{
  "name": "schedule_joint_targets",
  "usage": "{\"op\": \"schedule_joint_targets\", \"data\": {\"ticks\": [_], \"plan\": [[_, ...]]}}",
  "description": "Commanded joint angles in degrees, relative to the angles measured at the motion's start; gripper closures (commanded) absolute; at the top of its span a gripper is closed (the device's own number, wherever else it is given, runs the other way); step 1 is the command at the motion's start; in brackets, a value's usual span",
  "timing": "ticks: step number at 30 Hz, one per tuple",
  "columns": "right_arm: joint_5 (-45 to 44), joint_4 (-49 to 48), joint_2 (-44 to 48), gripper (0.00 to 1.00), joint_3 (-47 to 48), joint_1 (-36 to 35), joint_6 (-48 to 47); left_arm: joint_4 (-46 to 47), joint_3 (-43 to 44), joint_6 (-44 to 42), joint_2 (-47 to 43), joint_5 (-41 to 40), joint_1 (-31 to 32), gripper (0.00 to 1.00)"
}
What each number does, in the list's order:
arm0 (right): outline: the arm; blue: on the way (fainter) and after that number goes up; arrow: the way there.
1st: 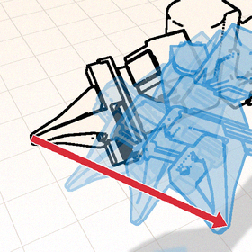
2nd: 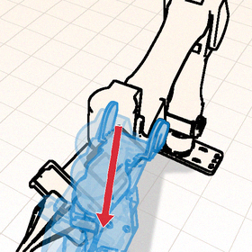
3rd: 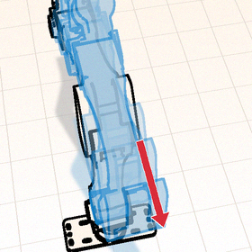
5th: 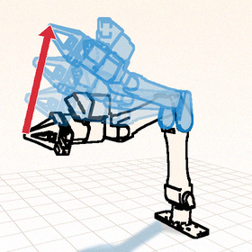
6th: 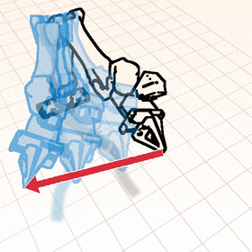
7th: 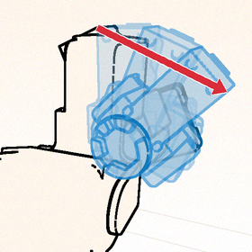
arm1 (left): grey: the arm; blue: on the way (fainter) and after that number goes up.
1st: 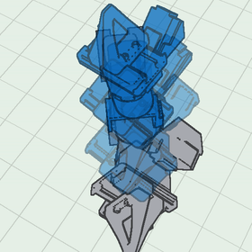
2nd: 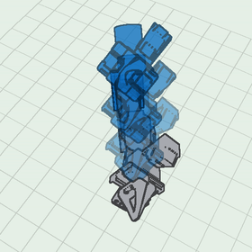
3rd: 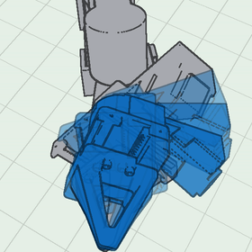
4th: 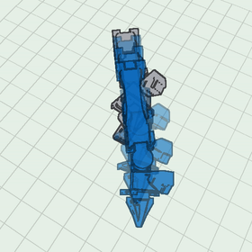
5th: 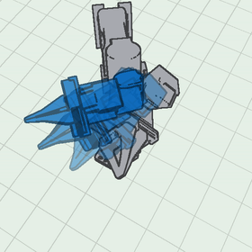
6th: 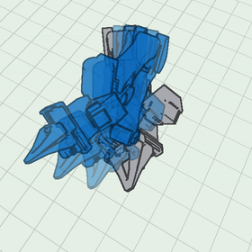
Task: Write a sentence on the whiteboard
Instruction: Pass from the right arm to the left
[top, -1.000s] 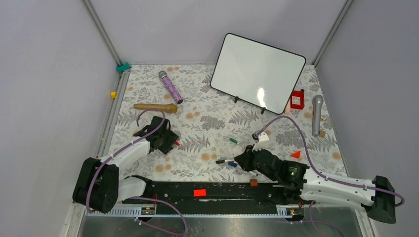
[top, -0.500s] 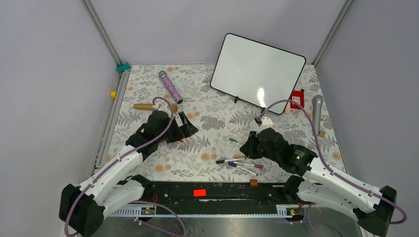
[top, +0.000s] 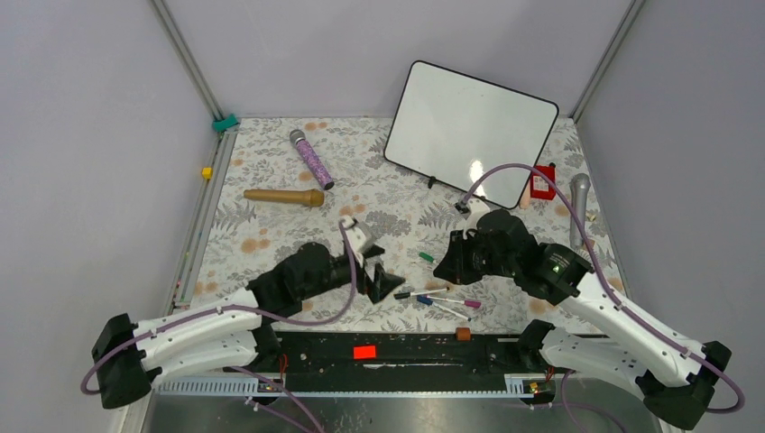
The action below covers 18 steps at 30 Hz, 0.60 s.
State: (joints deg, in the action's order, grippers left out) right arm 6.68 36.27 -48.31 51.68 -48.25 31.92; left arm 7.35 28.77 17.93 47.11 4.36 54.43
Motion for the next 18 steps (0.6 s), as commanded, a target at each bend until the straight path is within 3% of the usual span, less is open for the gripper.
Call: {"op": "schedule_joint_targets", "data": {"ticks": [1, 3, 8, 13, 18], "plan": [[4.48, 3.47, -2.38, 1.0, 4.13, 0.44, -3.12, 6.53, 1.66, -25.34, 2.95, -0.33, 9.0, 0.12], [5.7, 4.06, -3.05, 1.0, 5.1, 0.44, -3.4, 6.39, 2.02, -28.45, 3.99, -0.51, 10.1, 0.2], [8.68, 4.39, -4.48, 1.0, 6.04, 0.37, -3.59, 9.58, 1.16, -32.14, 3.9, 0.61, 10.4, 0.28], [11.63, 3.38, -6.1, 1.0, 6.15, 0.45, -3.17, 6.5, 4.09, -37.4, 7.03, 4.42, 10.64, 0.4], [12.89, 1.93, -7.64, 1.0, 6.38, 0.37, -2.75, 5.83, 6.06, -38.79, 10.67, 7.41, 11.48, 0.43]]}}
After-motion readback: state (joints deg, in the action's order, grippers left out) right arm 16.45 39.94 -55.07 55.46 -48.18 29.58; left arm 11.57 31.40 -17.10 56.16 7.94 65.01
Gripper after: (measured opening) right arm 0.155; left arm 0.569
